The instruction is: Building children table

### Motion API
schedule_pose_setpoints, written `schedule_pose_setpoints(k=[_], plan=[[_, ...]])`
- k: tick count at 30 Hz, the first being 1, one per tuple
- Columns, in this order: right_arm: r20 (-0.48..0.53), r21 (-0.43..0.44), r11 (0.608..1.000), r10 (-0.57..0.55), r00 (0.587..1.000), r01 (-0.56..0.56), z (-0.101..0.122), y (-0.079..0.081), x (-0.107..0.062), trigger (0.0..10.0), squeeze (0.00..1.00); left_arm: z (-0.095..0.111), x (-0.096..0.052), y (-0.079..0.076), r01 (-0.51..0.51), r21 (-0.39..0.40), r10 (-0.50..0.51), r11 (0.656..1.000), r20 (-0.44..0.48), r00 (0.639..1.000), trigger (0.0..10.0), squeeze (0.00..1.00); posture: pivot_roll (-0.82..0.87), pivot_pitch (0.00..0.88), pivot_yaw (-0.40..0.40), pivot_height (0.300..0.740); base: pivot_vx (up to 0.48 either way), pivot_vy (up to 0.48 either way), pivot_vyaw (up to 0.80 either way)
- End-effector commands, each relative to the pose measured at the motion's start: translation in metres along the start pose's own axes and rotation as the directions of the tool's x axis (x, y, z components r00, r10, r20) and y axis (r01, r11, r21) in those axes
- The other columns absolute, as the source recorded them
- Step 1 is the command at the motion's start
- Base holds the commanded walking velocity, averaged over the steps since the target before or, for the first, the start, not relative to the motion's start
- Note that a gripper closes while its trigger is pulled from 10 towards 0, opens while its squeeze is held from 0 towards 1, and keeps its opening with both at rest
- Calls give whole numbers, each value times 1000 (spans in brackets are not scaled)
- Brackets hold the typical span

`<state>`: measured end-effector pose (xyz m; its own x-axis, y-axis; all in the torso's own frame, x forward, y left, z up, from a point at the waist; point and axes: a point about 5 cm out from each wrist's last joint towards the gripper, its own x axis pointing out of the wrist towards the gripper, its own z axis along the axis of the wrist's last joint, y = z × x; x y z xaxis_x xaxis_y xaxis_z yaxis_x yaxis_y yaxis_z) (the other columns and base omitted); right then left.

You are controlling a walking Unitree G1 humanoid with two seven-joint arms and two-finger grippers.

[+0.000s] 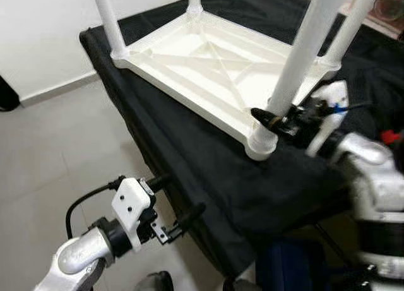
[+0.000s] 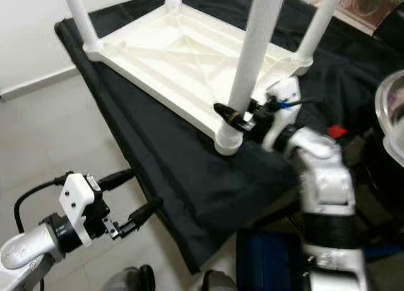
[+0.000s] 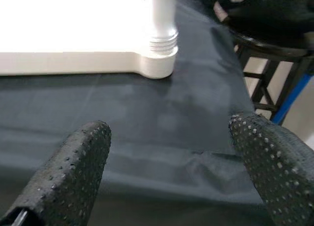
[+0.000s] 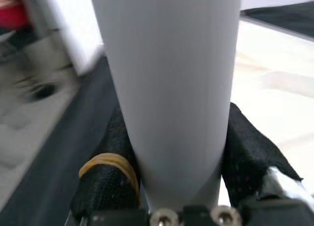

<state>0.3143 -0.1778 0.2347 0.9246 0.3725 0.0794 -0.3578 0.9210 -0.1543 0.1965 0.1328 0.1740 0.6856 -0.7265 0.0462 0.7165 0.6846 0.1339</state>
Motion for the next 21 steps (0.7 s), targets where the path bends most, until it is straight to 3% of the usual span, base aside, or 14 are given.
schedule_pose_setpoints(k=[1, 3, 9, 10, 11, 12, 15, 16, 17, 18, 21], plan=[[-175, -65, 953, -304, 936, 297, -27, -13, -15, 0, 0, -4, -2, -2, 3, -16, -3, 1000, -17, 1000, 10000, 0, -2, 226, -27, 740, 0, 0, 0], [-169, -45, 954, -299, 939, 296, -30, 11, -17, 0, 0, -4, -1, -1, 2, -17, -2, 1000, -11, 1000, 10000, 0, -1, 227, -26, 740, 0, 0, 0], [-158, 20, 968, -244, 957, 250, -30, 27, -13, 353, 0, -4, -2, -2, 6, -17, -6, 1000, -15, 1000, 10000, 0, -2, 232, -26, 740, 0, 0, 0], [-166, 8, 975, -219, 962, 223, -27, 30, -11, 4667, 0, -5, -3, -2, 5, -17, -5, 1000, -19, 1000, 10000, 0, -2, 234, -25, 740, 0, 0, 0], [-166, 8, 975, -219, 962, 223, -27, 30, -11, 4667, 0, -5, -3, -2, 5, -17, -5, 1000, -19, 1000, 10000, 0, -2, 234, -25, 740, 0, 0, 0], [-156, 28, 976, -211, 965, 218, -24, 31, -10, 10000, 0, -5, -3, -2, 5, -18, -5, 1000, -20, 1000, 10000, 0, -5, 235, -25, 740, 0, 0, 0], [-144, 18, 988, -147, 979, 151, -18, 37, -8, 10000, 0, -5, -3, -2, 6, -20, -6, 1000, -19, 1000, 10000, 0, -5, 237, -25, 740, 0, 0, 0], [-118, 29, 994, -106, 987, 110, -14, 36, -6, 10000, 635, -5, -2, -3, 7, -22, -7, 1000, -17, 1000, 10000, 0, -8, 240, -26, 740, 0, 0, 0], [-118, 29, 994, -106, 987, 110, -14, 36, -6, 10000, 635, -5, -2, -3, 7, -22, -7, 1000, -17, 1000, 10000, 0, -8, 240, -26, 740, 0, 0, 0], [-95, 62, 997, -42, 995, 48, -11, 36, -4, 10000, 1000, -5, -1, -3, 8, -23, -8, 1000, -16, 1000, 10000, 0, -6, 241, -27, 740, 0, 0, 0], [-28, 76, 989, 126, 992, -124, 0, 18, -1, 10000, 1000, -5, -1, -4, 10, -27, -10, 1000, -16, 1000, 10000, 0, -4, 242, -32, 740, 0, 0, 0]])
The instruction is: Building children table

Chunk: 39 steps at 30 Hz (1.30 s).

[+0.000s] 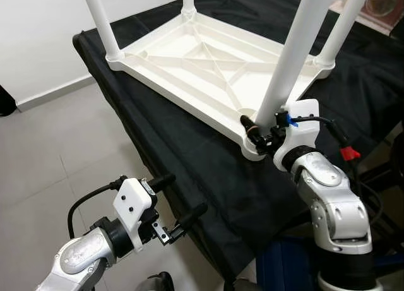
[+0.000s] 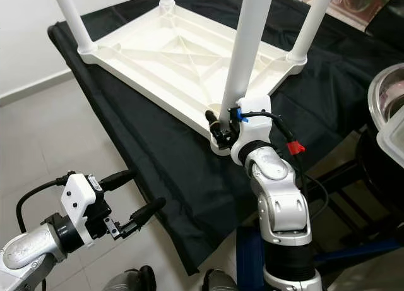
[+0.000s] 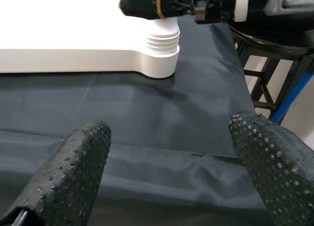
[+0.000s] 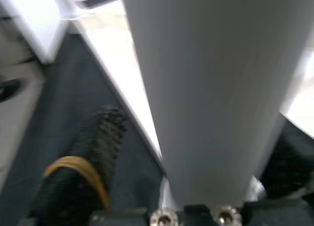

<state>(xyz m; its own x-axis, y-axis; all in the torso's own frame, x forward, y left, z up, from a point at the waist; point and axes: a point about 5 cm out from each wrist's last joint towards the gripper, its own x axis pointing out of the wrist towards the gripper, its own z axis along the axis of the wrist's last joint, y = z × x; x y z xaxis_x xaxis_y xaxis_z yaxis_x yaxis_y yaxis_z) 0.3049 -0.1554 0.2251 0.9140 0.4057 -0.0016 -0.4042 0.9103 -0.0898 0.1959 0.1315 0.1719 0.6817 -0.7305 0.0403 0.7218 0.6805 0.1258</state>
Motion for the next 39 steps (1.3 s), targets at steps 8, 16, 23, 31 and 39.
schedule_pose_setpoints(k=[8, 16, 23, 31, 39], plan=[[36, -101, 968, 234, 972, -229, 17, -40, 1, 10000, 1000, -4, -3, -2, -6, -18, 6, 1000, -14, 1000, 10000, 0, 6, 243, -36, 740, 0, 0, 0], [-34, -90, 890, 446, 894, -448, 16, -51, -3, 10000, 0, -3, -4, -2, -13, -14, 13, 1000, -16, 1000, 10000, 0, 20, 241, -42, 740, 0, 0, 0], [-12, -97, 879, 468, 884, -467, 20, -71, -1, 3961, 0, -3, -6, -2, -20, -12, 20, 1000, -18, 1000, 10000, 0, 22, 239, -42, 740, 0, 0, 0], [1, -112, 902, 420, 908, -417, 16, -72, -1, 0, 0, -2, -5, -1, -20, -9, 20, 1000, -16, 1000, 10000, 0, 16, 234, -42, 740, 0, 0, 0], [-1, -115, 968, 224, 975, -222, 3, -64, -4, 0, 0, -3, -5, 0, -19, -8, 19, 1000, -15, 1000, 10000, 0, 9, 233, -42, 740, 0, 0, 0]])
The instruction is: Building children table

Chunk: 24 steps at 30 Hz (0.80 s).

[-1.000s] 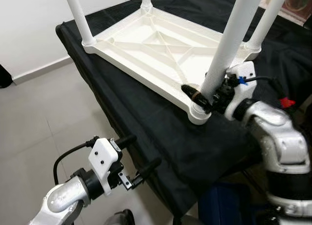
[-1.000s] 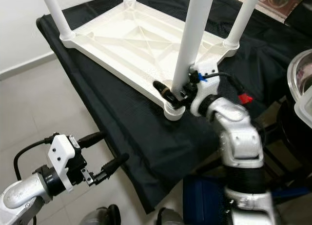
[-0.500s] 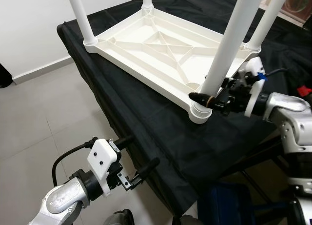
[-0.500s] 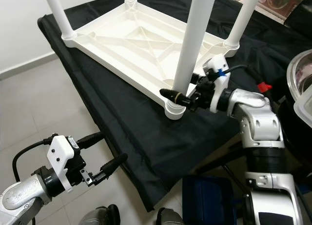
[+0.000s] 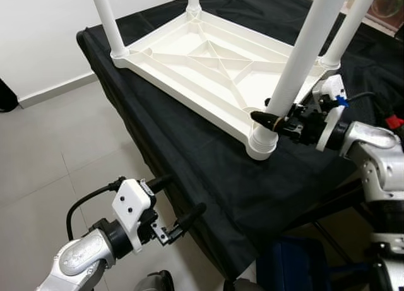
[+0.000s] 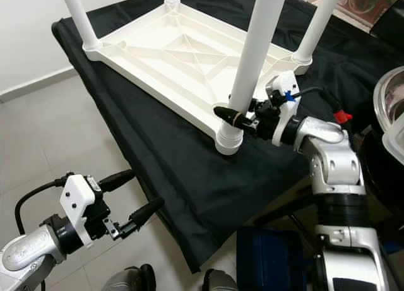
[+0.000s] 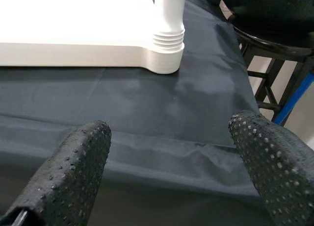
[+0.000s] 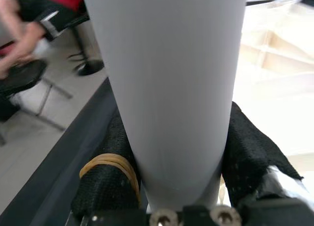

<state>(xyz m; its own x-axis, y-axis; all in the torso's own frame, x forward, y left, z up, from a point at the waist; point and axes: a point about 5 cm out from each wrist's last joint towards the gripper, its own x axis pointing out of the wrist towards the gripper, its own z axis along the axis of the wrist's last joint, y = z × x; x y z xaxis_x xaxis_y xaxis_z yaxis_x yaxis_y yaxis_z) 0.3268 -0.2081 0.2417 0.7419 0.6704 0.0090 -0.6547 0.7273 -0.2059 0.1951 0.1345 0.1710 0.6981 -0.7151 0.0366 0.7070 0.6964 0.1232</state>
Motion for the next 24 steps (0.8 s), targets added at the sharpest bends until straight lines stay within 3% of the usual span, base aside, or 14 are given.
schedule_pose_setpoints(k=[1, 2, 3, 5, 6, 11, 13, 14, 15, 16, 19, 20, 21, 24], plan=[[-49, 4, 996, -84, 995, 84, -9, -4, -5, 0, 0, -2, -2, -1, 2, -6, -3, 1000, -9, 1000, 10000, 0, 9, 233, -42, 740, 0, 0, 0], [-83, -37, 963, -269, 959, 267, -13, -3, -4, 0, 0, -2, -2, -1, 3, -6, -3, 1000, -9, 1000, 10000, 0, 6, 232, -44, 740, 0, 0, 0], [-113, -47, 868, -496, 861, 494, -17, -3, -8, 0, 0, -2, -2, 0, 3, -6, -3, 1000, -9, 1000, 10000, 0, 3, 231, -44, 740, 0, 0, 0], [-155, -43, 763, -643, 750, 645, -27, 21, -11, 0, 0, -2, -1, -1, 3, -8, -3, 1000, -9, 1000, 10000, 0, 5, 231, -41, 740, 0, 0, 0], [-155, -43, 763, -643, 750, 645, -27, 21, -11, 0, 0, -2, -1, -1, 3, -8, -3, 1000, -9, 1000, 10000, 0, 5, 231, -41, 740, 0, 0, 0], [-143, 57, 793, -595, 791, 606, -30, 55, 7, 0, 0, -2, 1, -1, 11, -8, -11, 1000, -4, 1000, 10000, 0, 3, 215, -38, 740, 0, 0, 0], [-143, 57, 793, -595, 791, 606, -30, 55, 7, 0, 0, -2, 1, -1, 11, -8, -11, 1000, -4, 1000, 10000, 0, 3, 215, -38, 740, 0, 0, 0], [-138, 62, 814, -566, 813, 578, -28, 57, 11, 0, 0, -3, 1, -1, 13, -7, -13, 1000, -4, 1000, 10000, 0, 1, 212, -40, 740, 0, 0, 0], [-121, 74, 840, -527, 841, 537, -24, 59, 15, 10000, 0, -3, 2, -1, 13, -6, -13, 1000, -4, 1000, 10000, 0, -4, 212, -42, 740, 0, 0, 0], [-115, 75, 863, -490, 864, 499, -21, 62, 18, 10000, 0, -3, 2, 0, 13, -5, -13, 1000, -3, 1000, 10000, 0, -4, 212, -43, 740, 0, 0, 0], [-108, 86, 872, -473, 875, 482, -18, 64, 19, 10000, 0, -3, 2, 0, 12, -5, -12, 1000, -2, 1000, 10000, 0, -8, 212, -44, 740, 0, 0, 0], [-90, 105, 886, -445, 891, 452, -13, 68, 21, 10000, 1000, -3, 3, -1, 12, -6, -12, 1000, -1, 1000, 10000, 0, -8, 213, -44, 740, 0, 0, 0], [-62, 141, 910, -384, 921, 389, -7, 72, 23, 10000, 1000, -3, 3, -2, 12, -9, -12, 1000, 1, 1000, 10000, 0, -10, 216, -44, 740, 0, 0, 0], [-31, 144, 927, -345, 938, 345, -2, 71, 23, 10000, 1000, -3, 3, -2, 12, -11, -12, 1000, 1, 1000, 10000, 0, -10, 216, -44, 740, 0, 0, 0]])
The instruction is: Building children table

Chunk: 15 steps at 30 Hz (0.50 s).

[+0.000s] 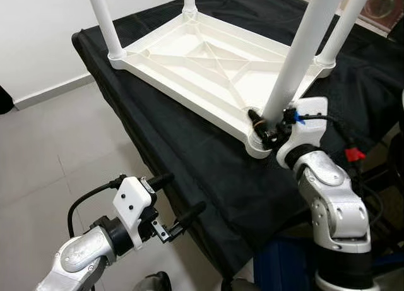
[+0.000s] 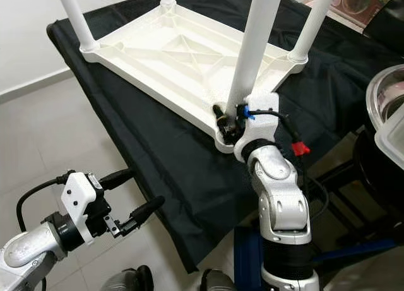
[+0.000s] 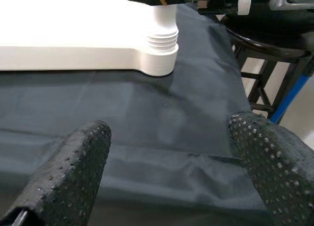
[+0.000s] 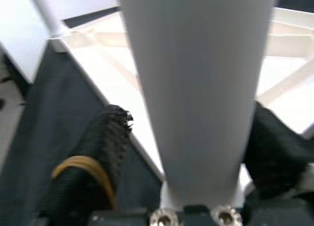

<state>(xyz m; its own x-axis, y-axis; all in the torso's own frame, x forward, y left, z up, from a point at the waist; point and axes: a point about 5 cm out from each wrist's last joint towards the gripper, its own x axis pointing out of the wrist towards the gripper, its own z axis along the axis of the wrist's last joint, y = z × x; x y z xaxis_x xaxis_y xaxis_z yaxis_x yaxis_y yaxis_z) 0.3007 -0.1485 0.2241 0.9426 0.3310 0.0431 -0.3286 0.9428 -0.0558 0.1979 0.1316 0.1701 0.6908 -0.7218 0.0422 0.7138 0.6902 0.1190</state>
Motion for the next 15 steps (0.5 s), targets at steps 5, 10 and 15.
schedule_pose_setpoints(k=[5, 10, 15], plan=[[44, -4, 978, 208, 977, -208, 16, -20, 2, 10000, 1000, -3, -1, -3, 3, -10, -4, 1000, -8, 1000, 10000, 0, -4, 223, -46, 740, 0, 0, 0], [19, -8, 948, 317, 948, -317, 20, -42, 3, 10000, 1000, -2, -2, -2, 2, -10, -2, 1000, -9, 1000, 10000, 0, 1, 226, -44, 740, 0, 0, 0], [-15, -58, 873, 484, 875, -484, 24, -53, 11, 10000, 0, -2, -5, -3, 3, -10, -3, 1000, -14, 1000, 10000, 0, 19, 230, -41, 740, 0, 0, 0]])
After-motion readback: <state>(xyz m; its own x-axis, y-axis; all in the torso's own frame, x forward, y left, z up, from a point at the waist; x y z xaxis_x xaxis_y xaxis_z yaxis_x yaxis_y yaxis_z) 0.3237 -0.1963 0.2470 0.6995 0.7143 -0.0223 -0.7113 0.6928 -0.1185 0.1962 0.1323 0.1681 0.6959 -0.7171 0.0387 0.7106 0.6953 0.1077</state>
